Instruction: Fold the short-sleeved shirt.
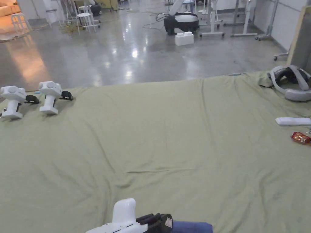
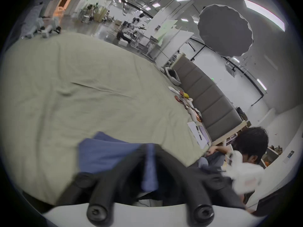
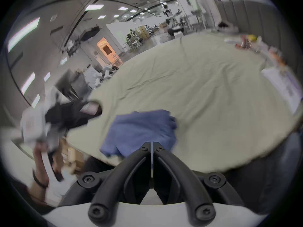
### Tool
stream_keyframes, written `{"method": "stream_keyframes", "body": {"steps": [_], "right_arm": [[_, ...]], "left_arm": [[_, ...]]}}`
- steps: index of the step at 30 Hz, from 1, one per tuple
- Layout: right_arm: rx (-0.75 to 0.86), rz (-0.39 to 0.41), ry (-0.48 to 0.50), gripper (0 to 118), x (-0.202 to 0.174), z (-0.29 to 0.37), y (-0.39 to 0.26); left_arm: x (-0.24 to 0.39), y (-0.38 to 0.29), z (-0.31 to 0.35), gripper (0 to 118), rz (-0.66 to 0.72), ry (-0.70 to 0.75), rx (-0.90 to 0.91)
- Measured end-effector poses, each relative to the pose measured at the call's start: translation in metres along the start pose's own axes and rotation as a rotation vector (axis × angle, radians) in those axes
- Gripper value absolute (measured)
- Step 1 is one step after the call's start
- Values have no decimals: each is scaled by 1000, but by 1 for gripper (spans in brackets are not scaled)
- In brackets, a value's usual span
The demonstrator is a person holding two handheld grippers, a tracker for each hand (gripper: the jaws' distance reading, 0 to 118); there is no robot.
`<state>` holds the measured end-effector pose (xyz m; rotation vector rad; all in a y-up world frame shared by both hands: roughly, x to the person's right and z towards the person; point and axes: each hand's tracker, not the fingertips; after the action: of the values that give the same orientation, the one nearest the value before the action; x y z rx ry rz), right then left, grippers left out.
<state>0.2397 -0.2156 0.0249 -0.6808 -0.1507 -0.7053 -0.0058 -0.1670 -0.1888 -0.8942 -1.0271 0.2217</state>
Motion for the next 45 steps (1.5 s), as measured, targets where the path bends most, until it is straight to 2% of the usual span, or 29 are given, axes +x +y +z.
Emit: {"method": "stream_keyframes", "body": {"steps": [1,2,5,6,7,8,9,10,12,14,15,17,18,19,21,23,24,27,28,30,32,33,35,37,40,41,43,44,45], "right_arm": [[-32,-66,31,4,2,-21,9],[-69,-79,8,4,4,-40,15],[-253,72,-215,4,13,-101,22],[-356,69,-194,4,27,-122,17],[-292,4,-121,4,36,-125,15],[-248,-113,-74,4,41,-116,23],[-304,-190,-79,4,43,-112,27],[-313,-180,-73,4,44,-113,29],[-316,-78,-78,4,43,-110,28],[-309,-106,-82,4,43,-109,28],[-304,-107,-85,4,40,-108,25],[-283,-98,-91,4,38,-106,21],[-270,-100,-93,4,38,-105,19],[-258,-106,-93,4,39,-103,16],[-246,-113,-88,4,38,-100,15],[-240,-120,-83,4,32,-92,19],[-217,-143,-77,4,29,-85,20],[-138,-184,45,4,21,-61,20],[-145,-182,38,4,20,-55,20],[-137,-174,41,4,17,-43,18],[-130,-181,50,4,17,-33,15],[-126,-203,55,4,18,-29,13],[-123,-302,75,4,22,-23,8],[-121,-360,87,4,25,-23,5],[-135,-344,59,4,27,-28,4],[-136,-327,43,4,26,-28,4],[-149,-300,23,4,21,-28,4],[-152,-289,21,4,19,-27,5],[-155,-277,20,4,17,-26,7]], "left_arm": [[-14,0,8,96,22,-5,-11],[-26,-4,11,110,54,10,-52],[-63,-20,19,110,158,50,-64],[-74,-25,15,110,201,67,-80],[-85,-30,10,110,244,83,-100],[-92,-33,4,110,281,83,-106],[-99,-37,-3,110,318,81,-116],[-105,-39,-12,110,355,45,-125],[-116,-43,-34,110,458,-96,-127],[-126,-48,-60,109,586,-281,-154],[-129,-51,-70,109,617,-294,-147],[-126,-51,-79,101,561,-145,-176],[-123,-50,-78,83,523,-106,-200],[-122,-49,-76,57,475,-72,-213],[-123,-46,-67,55,443,-42,-232],[-113,-41,-63,53,523,-97,-204],[-114,-37,-57,53,517,-94,-194],[-116,-17,-21,52,467,-143,-35],[-126,-7,-3,52,476,-160,-14],[-148,13,43,52,440,-93,25],[-181,34,94,52,385,42,70],[-201,41,119,52,387,109,97],[-246,52,165,52,451,258,132],[-290,66,195,52,467,416,95],[-327,77,218,52,472,588,88],[-337,80,220,57,503,576,137],[-351,86,217,84,509,595,179],[-352,87,215,90,502,638,187],[-354,89,213,90,467,703,188]]}}
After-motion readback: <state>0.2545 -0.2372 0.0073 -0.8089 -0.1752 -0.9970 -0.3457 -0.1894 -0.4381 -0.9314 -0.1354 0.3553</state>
